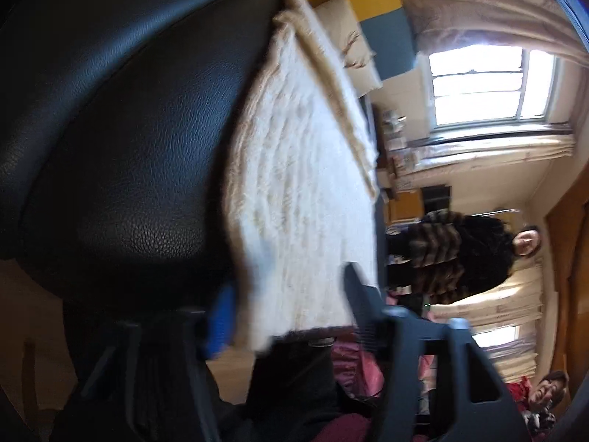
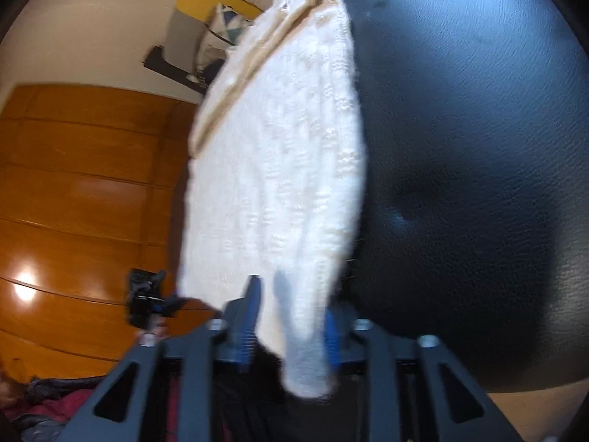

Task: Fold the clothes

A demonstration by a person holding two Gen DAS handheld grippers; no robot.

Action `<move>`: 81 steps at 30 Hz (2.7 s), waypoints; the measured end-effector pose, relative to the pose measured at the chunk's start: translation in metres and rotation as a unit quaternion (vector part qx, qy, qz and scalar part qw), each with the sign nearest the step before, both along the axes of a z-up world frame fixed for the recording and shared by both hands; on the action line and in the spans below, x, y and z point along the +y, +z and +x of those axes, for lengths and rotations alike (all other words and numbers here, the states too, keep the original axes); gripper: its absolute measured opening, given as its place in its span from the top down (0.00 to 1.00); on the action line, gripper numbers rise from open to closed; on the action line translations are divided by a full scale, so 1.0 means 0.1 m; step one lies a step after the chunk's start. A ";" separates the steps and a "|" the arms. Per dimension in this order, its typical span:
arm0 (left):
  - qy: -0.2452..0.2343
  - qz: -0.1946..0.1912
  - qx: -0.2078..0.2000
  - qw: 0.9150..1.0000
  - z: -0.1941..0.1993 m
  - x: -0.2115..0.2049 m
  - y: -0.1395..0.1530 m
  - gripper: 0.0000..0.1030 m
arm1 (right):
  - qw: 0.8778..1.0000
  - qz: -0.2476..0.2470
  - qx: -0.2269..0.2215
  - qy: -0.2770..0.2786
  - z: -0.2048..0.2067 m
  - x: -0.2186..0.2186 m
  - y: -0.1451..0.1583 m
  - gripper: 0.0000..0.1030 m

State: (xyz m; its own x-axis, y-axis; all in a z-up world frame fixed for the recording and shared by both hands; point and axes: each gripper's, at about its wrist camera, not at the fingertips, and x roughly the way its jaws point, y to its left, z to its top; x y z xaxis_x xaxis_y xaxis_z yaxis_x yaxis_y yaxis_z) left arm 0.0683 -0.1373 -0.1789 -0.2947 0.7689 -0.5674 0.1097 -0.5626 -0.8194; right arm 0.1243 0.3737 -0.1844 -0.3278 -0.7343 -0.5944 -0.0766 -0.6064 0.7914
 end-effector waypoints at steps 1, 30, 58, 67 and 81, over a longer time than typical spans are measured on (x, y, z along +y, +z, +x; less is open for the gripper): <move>0.001 -0.001 -0.005 1.000 -0.01 0.03 -0.03 0.90 | 1.000 0.014 0.002 -0.001 0.01 -0.01 0.02 0.86; 0.007 0.091 0.158 0.983 -0.14 -0.05 0.62 0.95 | 0.979 -0.165 0.102 -0.071 0.05 0.01 0.18 0.92; 0.091 -0.004 0.033 0.995 -3.16 -0.19 0.15 0.79 | 0.980 -0.105 0.073 -0.154 -2.72 0.58 -0.01 0.67; 0.093 -0.037 0.038 0.994 -2.59 -0.49 0.17 0.75 | 0.990 0.114 0.059 -0.058 -2.14 0.53 0.32 0.58; 0.036 -0.083 0.096 0.991 -1.85 -0.60 0.28 0.73 | 0.989 0.128 0.032 0.064 -1.86 0.08 0.02 0.55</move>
